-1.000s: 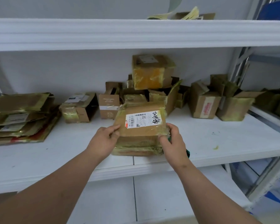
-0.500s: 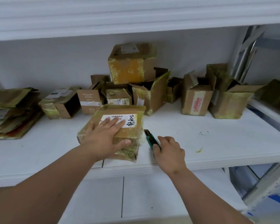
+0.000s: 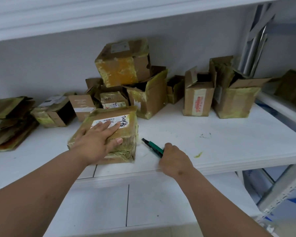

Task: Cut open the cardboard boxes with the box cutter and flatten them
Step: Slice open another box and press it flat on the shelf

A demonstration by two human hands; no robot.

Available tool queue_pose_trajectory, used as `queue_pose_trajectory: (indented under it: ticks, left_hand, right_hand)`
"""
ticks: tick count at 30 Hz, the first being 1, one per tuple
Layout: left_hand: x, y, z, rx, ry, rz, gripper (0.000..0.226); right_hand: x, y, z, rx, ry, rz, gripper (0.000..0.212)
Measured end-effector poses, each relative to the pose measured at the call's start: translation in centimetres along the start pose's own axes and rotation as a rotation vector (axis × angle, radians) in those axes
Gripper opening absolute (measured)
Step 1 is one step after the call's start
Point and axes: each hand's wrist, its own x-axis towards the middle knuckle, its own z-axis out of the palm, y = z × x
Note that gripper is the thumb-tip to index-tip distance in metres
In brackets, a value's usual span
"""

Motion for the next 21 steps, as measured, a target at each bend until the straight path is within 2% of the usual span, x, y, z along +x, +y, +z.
queue_pose_trajectory:
  ticks: [5, 9, 11, 14, 21]
  left_hand:
    - [1.5, -0.2, 0.0, 0.015, 0.049, 0.011, 0.082]
    - [2.6, -0.9, -0.6, -0.017, 0.106, 0.055, 0.088]
    - [3.0, -1.0, -1.1, -0.028, 0.121, 0.069, 0.084]
    - [3.3, -0.8, -2.0, -0.036, 0.151, 0.092, 0.077]
    - [3.8, -0.4, -3.5, -0.105, 0.123, 0.090, 0.066]
  right_hand:
    - [-0.4, 0.7, -0.7, 0.174, 0.083, -0.041, 0.017]
    - [-0.9, 1.0, -0.3, 0.247, 0.148, -0.176, 0.014]
    - [-0.9, 0.9, -0.1, 0.227, 0.166, -0.247, 0.021]
    - [-0.4, 0.4, 0.1, 0.198, 0.181, -0.298, 0.019]
    - [1.1, -1.3, -0.1, 0.234, 0.239, -0.311, 0.016]
